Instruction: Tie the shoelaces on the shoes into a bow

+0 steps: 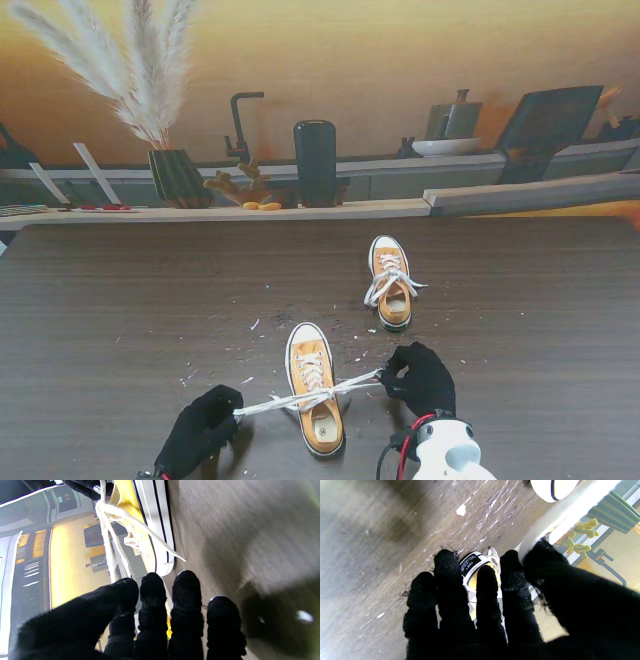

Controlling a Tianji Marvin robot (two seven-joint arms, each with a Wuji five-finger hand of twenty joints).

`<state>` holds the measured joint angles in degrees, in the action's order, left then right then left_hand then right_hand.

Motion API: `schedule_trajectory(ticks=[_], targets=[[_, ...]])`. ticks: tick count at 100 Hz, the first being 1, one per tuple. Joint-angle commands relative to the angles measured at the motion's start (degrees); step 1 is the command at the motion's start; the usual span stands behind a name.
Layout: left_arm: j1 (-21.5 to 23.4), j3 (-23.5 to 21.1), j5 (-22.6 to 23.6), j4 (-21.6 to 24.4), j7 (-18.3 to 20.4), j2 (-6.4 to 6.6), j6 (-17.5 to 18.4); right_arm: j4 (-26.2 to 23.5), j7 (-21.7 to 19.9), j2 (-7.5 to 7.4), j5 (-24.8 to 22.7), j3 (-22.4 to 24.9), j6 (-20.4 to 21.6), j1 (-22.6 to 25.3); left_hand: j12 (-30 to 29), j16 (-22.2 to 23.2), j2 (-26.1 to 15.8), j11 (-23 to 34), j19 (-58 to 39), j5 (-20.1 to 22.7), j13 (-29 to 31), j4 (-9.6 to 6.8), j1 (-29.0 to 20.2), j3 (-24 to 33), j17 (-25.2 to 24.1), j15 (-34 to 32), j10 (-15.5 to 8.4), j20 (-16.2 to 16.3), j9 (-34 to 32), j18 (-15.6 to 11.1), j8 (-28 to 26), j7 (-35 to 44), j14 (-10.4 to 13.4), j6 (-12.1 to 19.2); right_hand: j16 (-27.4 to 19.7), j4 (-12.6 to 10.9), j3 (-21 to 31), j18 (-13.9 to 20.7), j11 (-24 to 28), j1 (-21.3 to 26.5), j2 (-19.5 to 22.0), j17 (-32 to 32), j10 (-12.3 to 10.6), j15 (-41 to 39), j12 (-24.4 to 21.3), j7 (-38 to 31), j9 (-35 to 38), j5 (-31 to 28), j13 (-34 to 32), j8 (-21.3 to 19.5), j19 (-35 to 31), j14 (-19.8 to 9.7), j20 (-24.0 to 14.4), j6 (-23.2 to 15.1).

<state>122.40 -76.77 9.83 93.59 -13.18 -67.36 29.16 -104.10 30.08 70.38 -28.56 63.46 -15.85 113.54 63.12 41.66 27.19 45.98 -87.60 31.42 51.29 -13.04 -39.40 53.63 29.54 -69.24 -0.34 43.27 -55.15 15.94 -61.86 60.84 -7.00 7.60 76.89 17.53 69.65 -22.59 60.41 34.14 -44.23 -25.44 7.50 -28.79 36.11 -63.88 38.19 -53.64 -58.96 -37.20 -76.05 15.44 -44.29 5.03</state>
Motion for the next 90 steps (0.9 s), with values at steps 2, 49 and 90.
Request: schedule_trajectory(ticks=[2,49,90], targets=[[0.6,-0.2,0.2,0.5,0.8,0.04,-0.4,0.2,-0.6,-0.04,0.2,0.1,0.3,0.2,1.4,2.1,-1.0,-0.5,0.2,-1.3,-1.6,-0.41,-0.3,-0.8,-0.6,0.0,-0.5,1.2,-0.1,0.9,-0.8,0.4,0.0,4.8,0.2,-0.2,1.9,-0.6,1.3,0.9,0.4,-0.3,0.6,-0.4,-0.6,-1.7,0.4,1.3,-2.2,-0.1,-1.6,1.2,0.7,-2.7],[3.1,-3.4,3.7,3.9,-2.0,-0.39,-0.6,-0.6,7.1,0.93,-1.7,1.0,5.7,1.8,-12.2,3.4,-8.4,-12.7,4.4,-13.3,-9.8,0.77,1.4,-21.1,-6.5,6.2,1.3,2.6,16.3,-2.0,40.0,-36.7,0.9,-7.3,-2.9,-8.4,-1.2,-1.5,-7.2,-11.6,3.0,8.7,2.2,6.8,-6.6,23.5,-7.6,17.7,7.4,10.4,5.6,4.4,4.8,1.0],[8.0,-5.6,15.3,13.1,-8.3,-0.66,-7.1,-0.5,7.0,0.58,-2.2,3.3,8.2,3.7,-33.9,-8.0,-7.9,-29.6,40.5,-15.3,-32.5,3.57,2.2,-41.4,-26.5,45.6,2.9,-4.8,34.5,2.7,42.5,-44.6,-1.8,-9.4,-57.2,-8.4,-3.3,0.6,-11.3,-12.8,5.2,16.5,2.6,19.4,-12.4,25.2,-9.4,18.4,9.0,13.7,19.4,11.2,14.3,1.5]])
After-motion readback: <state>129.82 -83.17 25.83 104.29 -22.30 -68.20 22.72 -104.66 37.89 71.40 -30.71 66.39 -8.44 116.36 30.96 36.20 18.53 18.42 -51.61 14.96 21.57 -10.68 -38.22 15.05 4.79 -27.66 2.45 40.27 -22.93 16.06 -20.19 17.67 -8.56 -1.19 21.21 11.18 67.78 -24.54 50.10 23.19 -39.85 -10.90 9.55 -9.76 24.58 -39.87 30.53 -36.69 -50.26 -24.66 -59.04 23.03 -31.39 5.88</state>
